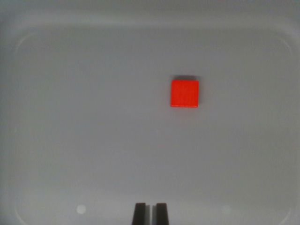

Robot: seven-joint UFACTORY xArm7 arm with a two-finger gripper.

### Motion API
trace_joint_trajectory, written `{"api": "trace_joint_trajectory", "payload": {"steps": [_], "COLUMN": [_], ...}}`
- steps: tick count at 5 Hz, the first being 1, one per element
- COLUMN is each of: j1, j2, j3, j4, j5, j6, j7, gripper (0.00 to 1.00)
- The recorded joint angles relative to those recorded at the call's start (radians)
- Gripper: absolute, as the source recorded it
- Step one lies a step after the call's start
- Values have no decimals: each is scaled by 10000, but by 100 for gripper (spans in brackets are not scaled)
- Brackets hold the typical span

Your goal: Reach red block

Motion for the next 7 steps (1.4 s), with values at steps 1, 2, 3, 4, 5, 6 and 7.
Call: {"api": "trace_joint_trajectory", "payload": {"steps": [1, 2, 3, 4, 5, 6, 7], "j1": [1, 1, 0, 0, -4, -4, -14], "j2": [-10, -10, -5, -5, 49, 49, 156], "j3": [1, 1, 1, 1, -6, -6, -18], "j4": [4, 4, 2, 2, -18, -18, -59], "j5": [0, 0, 0, 0, -2, -2, -6], "j6": [13, 13, 6, 6, -65, -65, -210], "j7": [0, 0, 0, 0, -1, -1, -4], "gripper": [0, 0, 0, 0, 0, 0, 0]}}
